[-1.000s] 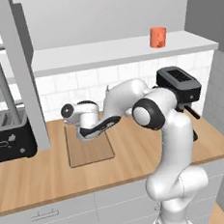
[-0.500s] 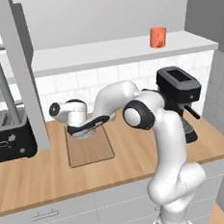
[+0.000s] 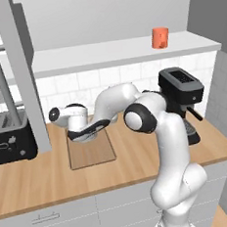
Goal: Pick the kettle from the counter and place it on the tray. Then pick the mug from the cabinet and place it on the tray. Then close the cabinet doors.
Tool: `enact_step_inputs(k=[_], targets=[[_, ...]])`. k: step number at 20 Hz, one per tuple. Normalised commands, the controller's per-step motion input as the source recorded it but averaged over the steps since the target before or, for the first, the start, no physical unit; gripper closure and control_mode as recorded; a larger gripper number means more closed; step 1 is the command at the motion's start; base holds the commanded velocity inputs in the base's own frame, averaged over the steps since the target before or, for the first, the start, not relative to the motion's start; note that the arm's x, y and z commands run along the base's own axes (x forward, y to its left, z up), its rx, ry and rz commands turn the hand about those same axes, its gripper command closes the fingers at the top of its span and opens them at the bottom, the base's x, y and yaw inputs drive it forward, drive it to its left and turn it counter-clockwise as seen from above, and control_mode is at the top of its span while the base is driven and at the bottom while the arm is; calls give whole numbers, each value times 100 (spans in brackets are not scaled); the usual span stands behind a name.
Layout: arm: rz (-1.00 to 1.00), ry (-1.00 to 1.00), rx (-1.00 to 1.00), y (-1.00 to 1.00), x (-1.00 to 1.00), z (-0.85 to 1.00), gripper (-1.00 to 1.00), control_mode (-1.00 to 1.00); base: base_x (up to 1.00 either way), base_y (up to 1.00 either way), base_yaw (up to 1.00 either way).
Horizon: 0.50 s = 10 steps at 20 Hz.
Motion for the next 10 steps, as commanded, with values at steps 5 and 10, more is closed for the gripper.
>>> enact_step_inputs(k=[5,10], targets=[[-4,0,0,3,-11,0,-100,-100,0,0,0],[-8,-4,0,6,-27,35,-100,-100,0,0,0]])
